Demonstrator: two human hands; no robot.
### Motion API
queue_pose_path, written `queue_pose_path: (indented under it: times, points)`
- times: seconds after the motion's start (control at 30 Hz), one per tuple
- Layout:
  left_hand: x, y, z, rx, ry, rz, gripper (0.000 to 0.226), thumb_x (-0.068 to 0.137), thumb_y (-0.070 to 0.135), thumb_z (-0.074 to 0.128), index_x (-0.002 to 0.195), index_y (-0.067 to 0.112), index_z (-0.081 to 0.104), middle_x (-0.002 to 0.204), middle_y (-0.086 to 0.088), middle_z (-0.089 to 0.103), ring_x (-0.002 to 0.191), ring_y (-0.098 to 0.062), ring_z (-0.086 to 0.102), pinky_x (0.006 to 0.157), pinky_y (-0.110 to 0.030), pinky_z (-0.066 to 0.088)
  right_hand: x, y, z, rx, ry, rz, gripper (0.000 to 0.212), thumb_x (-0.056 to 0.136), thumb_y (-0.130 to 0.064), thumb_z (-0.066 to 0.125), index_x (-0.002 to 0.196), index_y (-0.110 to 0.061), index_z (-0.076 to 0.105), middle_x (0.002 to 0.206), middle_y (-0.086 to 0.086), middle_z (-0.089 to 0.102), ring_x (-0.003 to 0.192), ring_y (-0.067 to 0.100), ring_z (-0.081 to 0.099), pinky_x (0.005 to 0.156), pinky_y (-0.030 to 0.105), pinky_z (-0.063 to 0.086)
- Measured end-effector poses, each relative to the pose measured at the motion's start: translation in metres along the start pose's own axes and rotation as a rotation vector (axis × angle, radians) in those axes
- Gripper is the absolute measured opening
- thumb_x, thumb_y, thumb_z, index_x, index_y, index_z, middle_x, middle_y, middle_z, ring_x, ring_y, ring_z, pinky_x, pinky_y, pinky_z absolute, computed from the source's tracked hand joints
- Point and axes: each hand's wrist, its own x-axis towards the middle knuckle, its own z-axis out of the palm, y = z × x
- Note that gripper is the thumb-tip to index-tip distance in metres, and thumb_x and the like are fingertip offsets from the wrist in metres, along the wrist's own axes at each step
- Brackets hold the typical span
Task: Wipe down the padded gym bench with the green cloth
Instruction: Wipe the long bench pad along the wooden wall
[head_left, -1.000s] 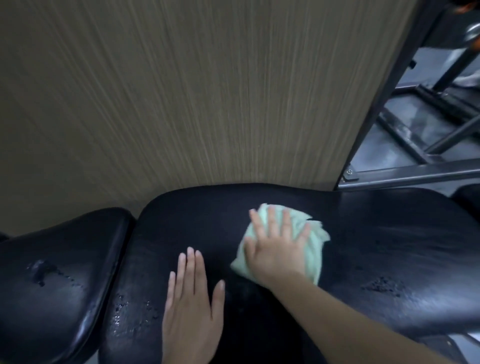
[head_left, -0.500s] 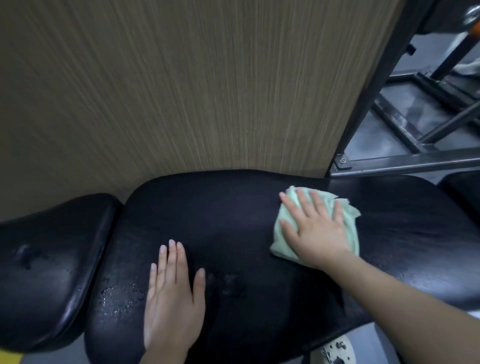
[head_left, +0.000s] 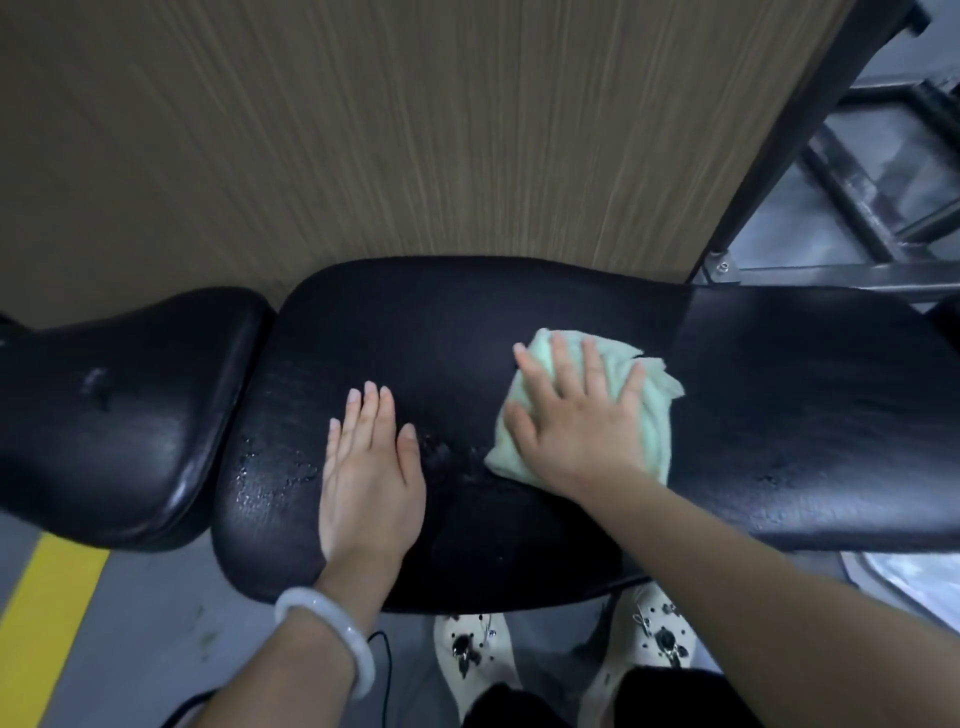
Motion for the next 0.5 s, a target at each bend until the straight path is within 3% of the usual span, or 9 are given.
queue_pose_path:
  times: [0.13,0.2,0.3,0.43,0.5]
  points:
    - [0.000,0.000,0.001,0.009,-0.013,0.017,0.058,0.099,0.037,0.016,0.151,0.012,0.020,0.159,0.003,0.013,0.145,-0.004,-0.001,0.119,-0.028,-0.003,0.003,-0.006,0.002,-0.038,-0.062,-0.286,0.063,0.087,-0.061,0.001,0.147,-0.045,-0.010,0.161,-0.007,-0.010,0.146,0.022,-0.016,0.109,0.062,-0.014]
    - [-0.001,0.000,0.000,0.051,-0.026,0.025,0.064,0.098,0.045,0.009,0.151,0.011,0.017,0.159,0.001,0.011,0.145,-0.005,-0.004,0.119,-0.029,-0.004,0.006,0.011,0.001,-0.029,-0.065,-0.338,0.065,0.085,-0.064,0.000,0.147,-0.048,-0.008,0.161,-0.009,-0.007,0.146,0.019,-0.014,0.111,0.060,-0.014]
    - [0.001,0.008,-0.002,0.139,-0.004,0.070,0.075,0.092,0.053,0.004,0.151,0.008,0.016,0.159,-0.003,0.010,0.145,-0.010,-0.006,0.118,-0.031,-0.005,0.007,0.037,-0.003,-0.017,-0.041,-0.248,0.069,0.082,-0.065,-0.001,0.148,-0.047,-0.003,0.161,-0.010,-0.001,0.147,0.018,-0.009,0.112,0.058,-0.011]
    - [0.005,0.067,0.010,0.103,0.006,0.298,0.067,0.097,0.046,0.019,0.147,0.003,0.031,0.155,-0.012,0.025,0.145,-0.023,0.016,0.116,-0.038,0.006,0.006,0.073,-0.008,0.019,-0.044,-0.154,0.071,0.079,-0.067,-0.001,0.148,-0.048,-0.001,0.161,-0.012,-0.001,0.147,0.017,-0.009,0.112,0.057,-0.010]
    - [0.002,0.103,0.024,0.066,-0.030,0.380,0.065,0.096,0.042,0.020,0.146,0.003,0.032,0.154,-0.011,0.027,0.144,-0.021,0.018,0.115,-0.036,0.007,0.004,0.093,-0.011,0.007,-0.048,-0.112,0.072,0.078,-0.067,-0.003,0.147,-0.048,-0.005,0.161,-0.012,-0.004,0.147,0.015,-0.011,0.114,0.057,-0.008]
